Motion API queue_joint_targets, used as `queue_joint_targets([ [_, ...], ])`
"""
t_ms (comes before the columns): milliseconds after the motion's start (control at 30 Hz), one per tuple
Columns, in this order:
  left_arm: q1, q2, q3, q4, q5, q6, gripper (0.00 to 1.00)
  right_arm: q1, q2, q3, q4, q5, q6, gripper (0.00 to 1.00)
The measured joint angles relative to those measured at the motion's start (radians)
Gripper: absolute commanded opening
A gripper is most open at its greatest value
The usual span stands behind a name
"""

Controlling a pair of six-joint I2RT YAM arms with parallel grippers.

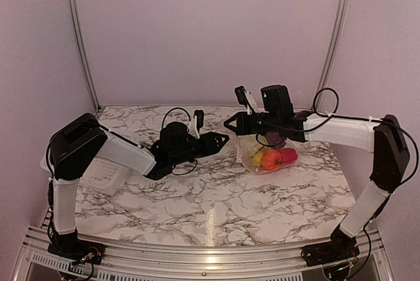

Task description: Open the zip-top bag and remove the fake food

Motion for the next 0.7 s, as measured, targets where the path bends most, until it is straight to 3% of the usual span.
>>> queue_joint_targets([
  [467,0.0,0.211,0.232,-0.021,-0.001,-0.039,0.4,-0.024,-0.054,-0.05,0.022,-0.02,0.0,0.0],
  [533,0.0,0.229,0.27,-0.039,-0.001,-0.043,0.34,-0.027,-0.059,-0.057,0.025,-0.024,0.0,0.0],
  [700,0.0,0.254,0.315,-0.051,-0.001,-0.055,0.07,-0.03,-0.065,-0.063,0.026,-0.029,0.0,0.0],
])
